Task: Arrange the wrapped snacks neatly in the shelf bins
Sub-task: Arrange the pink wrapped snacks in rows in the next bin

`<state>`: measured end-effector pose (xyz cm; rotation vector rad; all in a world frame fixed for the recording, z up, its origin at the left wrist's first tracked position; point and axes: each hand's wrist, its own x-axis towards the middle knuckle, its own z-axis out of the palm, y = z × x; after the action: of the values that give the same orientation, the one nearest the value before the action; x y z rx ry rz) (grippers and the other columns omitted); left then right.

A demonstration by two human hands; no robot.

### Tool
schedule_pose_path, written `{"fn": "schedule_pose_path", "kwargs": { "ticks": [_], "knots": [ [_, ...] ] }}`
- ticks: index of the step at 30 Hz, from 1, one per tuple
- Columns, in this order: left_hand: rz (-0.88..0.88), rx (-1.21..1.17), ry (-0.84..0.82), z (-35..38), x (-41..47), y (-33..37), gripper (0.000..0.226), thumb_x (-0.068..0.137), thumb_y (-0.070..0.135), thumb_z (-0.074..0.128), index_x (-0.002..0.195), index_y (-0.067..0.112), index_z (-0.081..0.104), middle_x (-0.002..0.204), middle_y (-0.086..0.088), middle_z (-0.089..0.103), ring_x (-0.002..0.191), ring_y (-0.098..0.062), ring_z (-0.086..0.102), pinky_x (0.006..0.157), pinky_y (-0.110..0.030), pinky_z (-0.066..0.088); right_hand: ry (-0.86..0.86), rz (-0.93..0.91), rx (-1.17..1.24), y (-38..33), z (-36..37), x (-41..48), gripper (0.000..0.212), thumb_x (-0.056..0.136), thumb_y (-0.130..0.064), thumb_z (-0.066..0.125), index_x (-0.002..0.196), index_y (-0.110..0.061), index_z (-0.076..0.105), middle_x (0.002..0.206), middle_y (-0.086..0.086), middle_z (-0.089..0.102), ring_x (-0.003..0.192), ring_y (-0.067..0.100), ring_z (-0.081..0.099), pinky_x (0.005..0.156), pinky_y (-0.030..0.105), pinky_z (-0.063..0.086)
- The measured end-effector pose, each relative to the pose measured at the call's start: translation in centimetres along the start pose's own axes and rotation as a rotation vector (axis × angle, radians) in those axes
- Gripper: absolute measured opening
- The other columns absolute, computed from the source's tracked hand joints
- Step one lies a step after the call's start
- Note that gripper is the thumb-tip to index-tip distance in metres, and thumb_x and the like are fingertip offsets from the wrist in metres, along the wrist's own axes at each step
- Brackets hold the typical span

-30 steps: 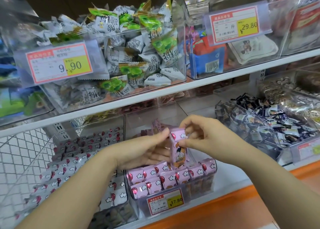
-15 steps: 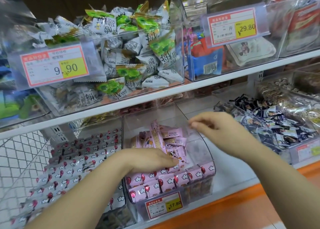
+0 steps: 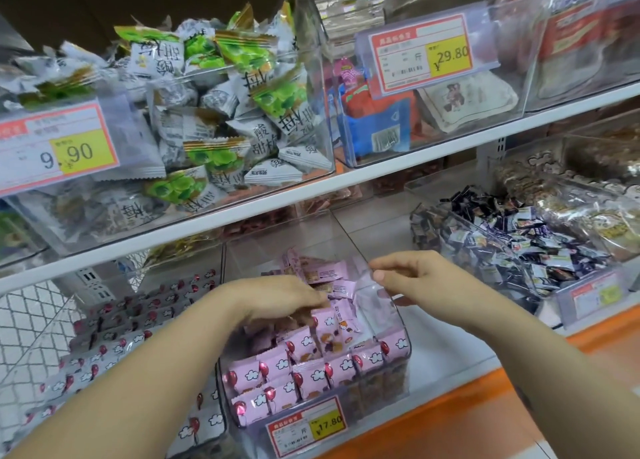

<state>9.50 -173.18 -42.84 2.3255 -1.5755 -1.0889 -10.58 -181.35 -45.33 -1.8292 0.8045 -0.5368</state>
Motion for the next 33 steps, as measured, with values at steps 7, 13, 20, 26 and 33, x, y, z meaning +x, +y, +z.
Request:
{"fn": "schedule_pose_path", "kwargs": {
  "ticks": [7,13,20,26,33],
  "knots": [
    [-0.003,0.165,-0.092,0.5,2.8,2.2,0.029,0.095,0.045,0.044,0.086,0.019,0.057,0.072,0.006,0.062,0.071,-0.011,0.059,0.092,-0.035,0.036,-0.022,-0.01,-0.044,0.0,-0.1,0.0,0.031,0.088,-0.033,0.061,0.117,-0.024,0.061,0.102,-0.009,0.068,0.096,0.009,0.065,0.091,0.031,0.052],
    [-0.066,-0.166,-0.306,-0.2,2.1,1.2,0.054,0.095,0.052,0.033,0.124,0.013,0.056,0.114,-0.006,0.065,0.085,-0.016,0.067,0.095,-0.037,0.042,0.036,-0.101,-0.166,-0.3,-0.2,-0.2,0.028,0.09,-0.034,0.057,0.116,-0.024,0.064,0.102,-0.017,0.064,0.093,-0.011,0.056,0.075,0.0,0.042],
    [0.087,0.139,-0.152,0.7,-2.3,-0.3,0.039,0.097,0.048,0.035,0.125,0.03,0.055,0.125,0.015,0.056,0.111,-0.003,0.052,0.102,-0.026,0.039,0.133,-0.205,-0.232,-1.2,0.5,-0.2,0.021,0.092,-0.026,0.056,0.107,-0.022,0.07,0.099,-0.015,0.068,0.093,-0.004,0.06,0.077,0.004,0.042],
    [0.218,0.128,-0.029,2.4,-5.3,-1.7,0.04,0.096,0.05,0.03,0.135,0.048,0.036,0.14,0.028,0.037,0.121,0.006,0.042,0.096,-0.013,0.036,-0.024,-0.295,-0.439,-4.3,1.0,0.1,0.018,0.09,-0.023,0.06,0.104,-0.025,0.072,0.095,-0.015,0.07,0.083,-0.007,0.062,0.074,0.004,0.044],
    [0.27,0.178,-0.028,1.8,-6.2,-2.3,0.038,0.1,0.037,0.033,0.138,0.044,0.036,0.132,0.018,0.046,0.118,0.014,0.04,0.089,-0.005,0.036,-0.725,-0.129,-0.993,-6.4,5.9,7.2,0.021,0.087,-0.003,0.058,0.092,-0.018,0.071,0.082,-0.014,0.069,0.072,-0.002,0.062,0.071,0.019,0.052]
  ]
}}
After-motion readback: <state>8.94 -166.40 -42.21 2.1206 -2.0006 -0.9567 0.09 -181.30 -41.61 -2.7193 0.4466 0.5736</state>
